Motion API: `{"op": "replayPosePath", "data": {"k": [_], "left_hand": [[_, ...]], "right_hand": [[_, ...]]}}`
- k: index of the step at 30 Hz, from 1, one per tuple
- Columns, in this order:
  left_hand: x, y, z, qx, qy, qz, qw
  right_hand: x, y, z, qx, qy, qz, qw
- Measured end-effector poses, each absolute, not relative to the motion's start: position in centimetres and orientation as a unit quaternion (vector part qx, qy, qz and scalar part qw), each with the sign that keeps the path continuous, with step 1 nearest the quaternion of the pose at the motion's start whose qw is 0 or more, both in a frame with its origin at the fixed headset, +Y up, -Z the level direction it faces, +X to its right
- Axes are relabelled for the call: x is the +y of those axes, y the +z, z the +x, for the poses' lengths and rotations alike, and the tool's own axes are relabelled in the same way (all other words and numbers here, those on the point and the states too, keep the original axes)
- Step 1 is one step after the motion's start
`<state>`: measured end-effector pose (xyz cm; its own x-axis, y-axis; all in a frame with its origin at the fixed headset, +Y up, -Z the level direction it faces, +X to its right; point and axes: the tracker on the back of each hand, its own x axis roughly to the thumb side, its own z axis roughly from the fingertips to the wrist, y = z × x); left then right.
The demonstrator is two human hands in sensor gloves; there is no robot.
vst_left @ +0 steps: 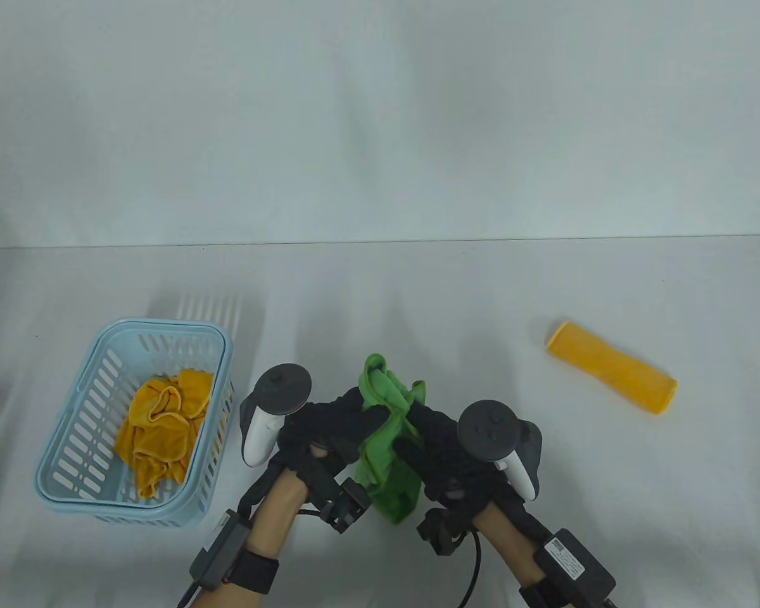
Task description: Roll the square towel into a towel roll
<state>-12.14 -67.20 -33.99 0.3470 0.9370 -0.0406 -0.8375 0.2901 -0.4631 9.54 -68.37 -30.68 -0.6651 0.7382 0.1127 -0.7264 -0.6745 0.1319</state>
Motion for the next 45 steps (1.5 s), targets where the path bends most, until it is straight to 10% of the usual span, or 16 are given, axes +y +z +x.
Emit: {"op": "replayPosePath", "data": {"k": [19,45], "left_hand": [[-67.7,-34.4,-14.4,-0.046,0.355,-0.133,0.924],[-65.5,-33.0,-14.3,-0.079,0.299,-0.093,0.947]], "right_hand": [[-65.4,-31.4,15.7,-0.05,0.846,-0.041,0.529],[-49.4,-33.2,15.2,-0.074,0.852,-0.053,0.516]]}}
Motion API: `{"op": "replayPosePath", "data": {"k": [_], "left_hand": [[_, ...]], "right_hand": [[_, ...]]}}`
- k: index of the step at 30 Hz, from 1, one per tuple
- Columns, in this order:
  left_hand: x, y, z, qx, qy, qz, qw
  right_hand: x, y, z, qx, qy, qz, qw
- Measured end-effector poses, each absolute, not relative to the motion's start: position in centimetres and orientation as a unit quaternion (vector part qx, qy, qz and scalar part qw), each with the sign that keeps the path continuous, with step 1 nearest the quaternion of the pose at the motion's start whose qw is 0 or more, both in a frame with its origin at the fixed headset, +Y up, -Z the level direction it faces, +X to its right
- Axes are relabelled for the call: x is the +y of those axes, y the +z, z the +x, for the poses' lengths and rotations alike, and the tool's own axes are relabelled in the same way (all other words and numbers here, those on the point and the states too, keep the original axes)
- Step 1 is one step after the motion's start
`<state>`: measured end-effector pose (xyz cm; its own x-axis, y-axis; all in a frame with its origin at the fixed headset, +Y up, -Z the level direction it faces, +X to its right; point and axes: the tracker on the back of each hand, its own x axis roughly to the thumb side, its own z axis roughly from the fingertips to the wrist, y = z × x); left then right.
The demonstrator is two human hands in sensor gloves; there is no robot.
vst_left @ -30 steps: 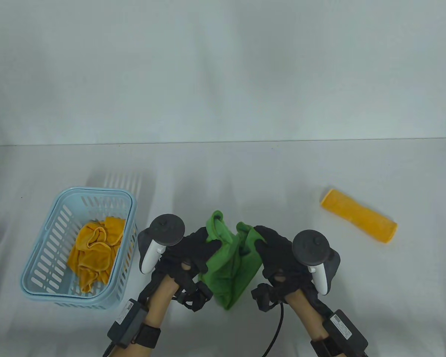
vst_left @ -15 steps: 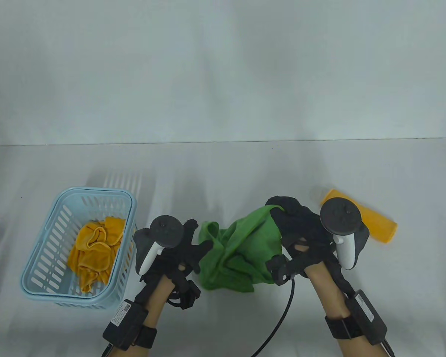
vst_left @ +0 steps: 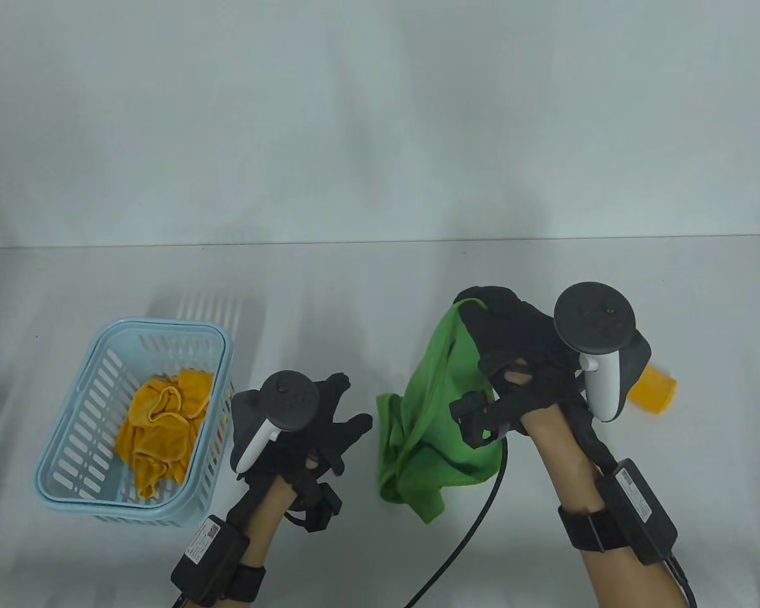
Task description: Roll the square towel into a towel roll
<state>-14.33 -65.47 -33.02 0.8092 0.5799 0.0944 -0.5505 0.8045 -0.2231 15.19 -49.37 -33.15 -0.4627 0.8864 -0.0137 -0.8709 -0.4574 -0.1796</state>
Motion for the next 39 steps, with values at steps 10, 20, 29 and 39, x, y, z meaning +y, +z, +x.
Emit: {"op": "replayPosePath", "data": {"k": [10,20,29,39], "left_hand": [[-66.0,-32.3,-11.5,-0.171,0.28,-0.13,0.936],[-67.3,-30.9,-7.5,-0.235,0.248,-0.163,0.925],[-68.3,-31.2,-6.9,-0.189,0.219,-0.141,0.947],[-69.3,-31.7,-7.0,-0.103,0.207,-0.114,0.966]], "right_hand": [[-46.8,-33.0,15.8,-0.089,0.845,-0.071,0.522],[-45.8,-33.0,15.2,-0.091,0.837,-0.071,0.535],[-45.2,-32.7,13.5,-0.09,0.837,-0.052,0.538],[-45.2,-32.3,11.0,-0.075,0.836,-0.024,0.543]]}}
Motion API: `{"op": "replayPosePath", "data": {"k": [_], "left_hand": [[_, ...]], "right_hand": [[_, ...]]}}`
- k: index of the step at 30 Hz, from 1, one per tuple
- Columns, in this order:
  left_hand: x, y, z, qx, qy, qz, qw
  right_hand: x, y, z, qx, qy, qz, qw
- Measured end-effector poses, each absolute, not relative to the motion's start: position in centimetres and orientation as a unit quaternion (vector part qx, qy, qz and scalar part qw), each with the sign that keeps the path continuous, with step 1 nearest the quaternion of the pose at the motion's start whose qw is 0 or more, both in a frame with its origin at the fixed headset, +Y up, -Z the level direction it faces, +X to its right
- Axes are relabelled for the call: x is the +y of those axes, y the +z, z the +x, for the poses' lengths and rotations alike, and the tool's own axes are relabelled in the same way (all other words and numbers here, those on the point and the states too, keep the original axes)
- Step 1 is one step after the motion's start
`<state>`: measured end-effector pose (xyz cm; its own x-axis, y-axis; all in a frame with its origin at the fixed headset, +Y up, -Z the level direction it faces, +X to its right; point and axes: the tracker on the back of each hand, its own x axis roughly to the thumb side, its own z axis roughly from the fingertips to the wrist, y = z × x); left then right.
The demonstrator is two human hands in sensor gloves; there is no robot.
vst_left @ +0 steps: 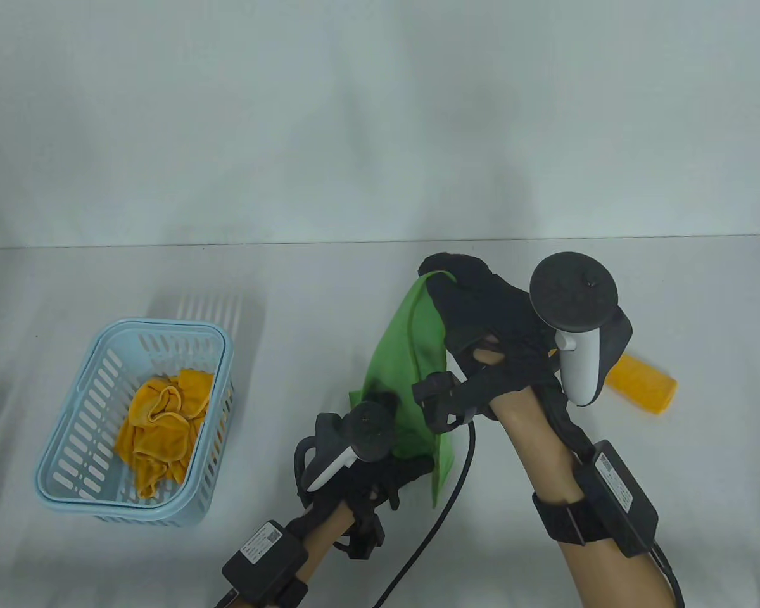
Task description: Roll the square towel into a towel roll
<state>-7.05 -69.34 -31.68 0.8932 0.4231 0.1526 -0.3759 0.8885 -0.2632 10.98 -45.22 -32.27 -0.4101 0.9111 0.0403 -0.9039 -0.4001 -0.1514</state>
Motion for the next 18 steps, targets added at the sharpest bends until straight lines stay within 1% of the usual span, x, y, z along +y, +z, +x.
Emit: {"op": "replayPosePath", "data": {"k": [8,12,18], "left_hand": [[-68.9,-31.8,-8.1,-0.039,0.241,-0.065,0.968],[-69.0,-32.2,-8.5,-0.05,0.239,-0.074,0.967],[-68.9,-32.6,-9.7,-0.069,0.238,-0.087,0.965]], "right_hand": [[-45.9,-31.9,9.5,-0.063,0.842,-0.011,0.535],[-45.9,-32.2,9.7,-0.07,0.845,-0.018,0.53],[-45.4,-32.8,11.2,-0.086,0.845,-0.045,0.525]]}}
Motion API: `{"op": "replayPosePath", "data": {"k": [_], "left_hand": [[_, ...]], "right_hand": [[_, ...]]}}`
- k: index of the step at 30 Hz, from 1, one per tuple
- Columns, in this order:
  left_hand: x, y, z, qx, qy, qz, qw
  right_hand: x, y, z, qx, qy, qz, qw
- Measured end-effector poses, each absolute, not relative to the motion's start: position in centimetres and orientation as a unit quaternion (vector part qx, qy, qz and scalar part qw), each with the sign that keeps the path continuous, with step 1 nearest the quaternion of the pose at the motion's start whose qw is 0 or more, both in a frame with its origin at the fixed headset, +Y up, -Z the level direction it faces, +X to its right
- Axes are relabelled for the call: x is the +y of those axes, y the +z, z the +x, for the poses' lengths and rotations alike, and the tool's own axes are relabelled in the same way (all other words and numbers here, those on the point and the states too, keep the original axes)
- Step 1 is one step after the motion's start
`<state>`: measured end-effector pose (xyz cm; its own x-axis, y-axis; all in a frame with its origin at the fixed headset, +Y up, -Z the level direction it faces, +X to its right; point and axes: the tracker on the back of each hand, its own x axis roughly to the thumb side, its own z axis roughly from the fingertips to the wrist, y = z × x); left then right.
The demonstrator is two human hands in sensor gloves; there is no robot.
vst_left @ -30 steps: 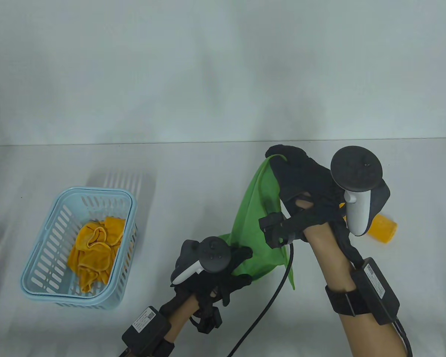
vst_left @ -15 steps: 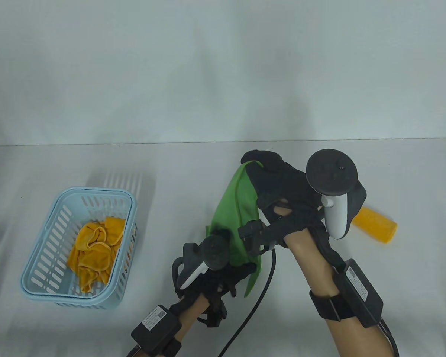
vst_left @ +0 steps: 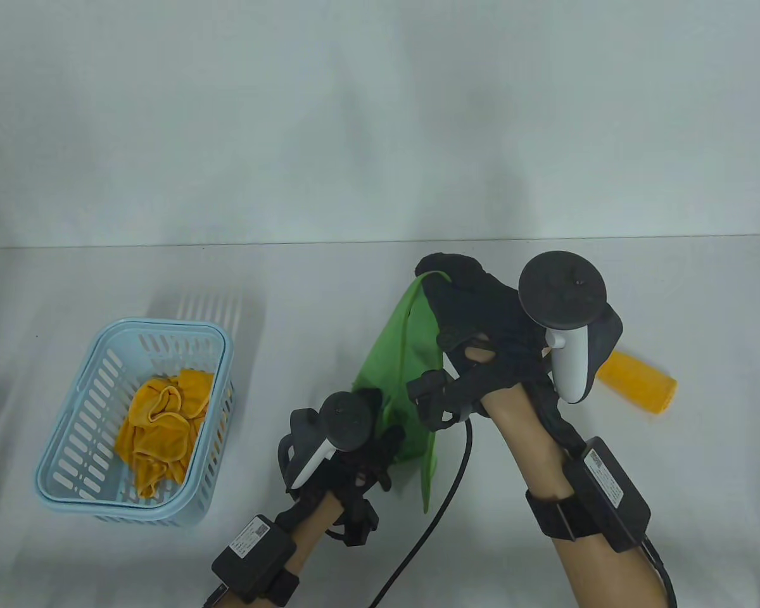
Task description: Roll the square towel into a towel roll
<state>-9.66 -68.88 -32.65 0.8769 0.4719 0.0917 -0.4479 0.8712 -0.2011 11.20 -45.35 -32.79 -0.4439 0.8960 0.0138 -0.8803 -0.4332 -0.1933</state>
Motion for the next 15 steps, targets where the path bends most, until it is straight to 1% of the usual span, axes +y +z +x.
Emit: {"op": "replayPosePath", "data": {"k": [2,9,15], "left_hand": [[-69.2,-32.9,-10.0,-0.073,0.241,-0.098,0.963],[-70.4,-34.0,-10.9,-0.049,0.286,-0.152,0.945],[-70.5,-34.5,-12.3,-0.031,0.323,-0.16,0.932]], "right_hand": [[-45.2,-32.9,11.6,-0.088,0.845,-0.051,0.525],[-44.7,-33.2,13.6,-0.107,0.844,-0.076,0.52],[-44.7,-33.6,16.2,-0.123,0.845,-0.107,0.509]]}}
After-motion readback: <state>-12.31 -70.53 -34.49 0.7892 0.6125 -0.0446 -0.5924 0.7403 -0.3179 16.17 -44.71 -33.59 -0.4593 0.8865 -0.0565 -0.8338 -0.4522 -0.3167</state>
